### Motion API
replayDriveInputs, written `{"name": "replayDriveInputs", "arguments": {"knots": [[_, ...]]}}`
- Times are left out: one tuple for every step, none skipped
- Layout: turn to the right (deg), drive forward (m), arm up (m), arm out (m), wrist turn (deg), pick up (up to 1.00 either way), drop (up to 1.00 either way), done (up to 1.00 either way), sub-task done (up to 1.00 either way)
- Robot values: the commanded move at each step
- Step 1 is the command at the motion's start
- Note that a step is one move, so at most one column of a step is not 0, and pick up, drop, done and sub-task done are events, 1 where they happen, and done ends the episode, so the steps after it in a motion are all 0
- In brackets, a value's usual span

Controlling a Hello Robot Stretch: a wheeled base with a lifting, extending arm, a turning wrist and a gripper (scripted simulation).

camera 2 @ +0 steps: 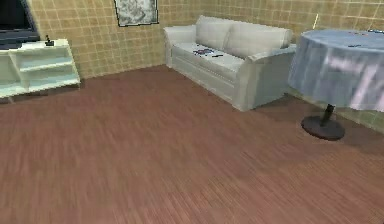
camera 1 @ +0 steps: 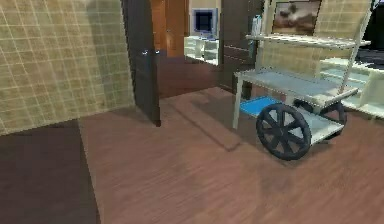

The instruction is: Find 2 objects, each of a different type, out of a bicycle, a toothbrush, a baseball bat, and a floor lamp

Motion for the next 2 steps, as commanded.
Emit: {"name": "replayDriveInputs", "arguments": {"knots": [[0.0,1.00,0.00,0.00,0.0,0.00,0.00,0.00,0.00],[0.0,1.00,0.00,0.00,0.0,0.00,0.00,0.00,0.00]]}}
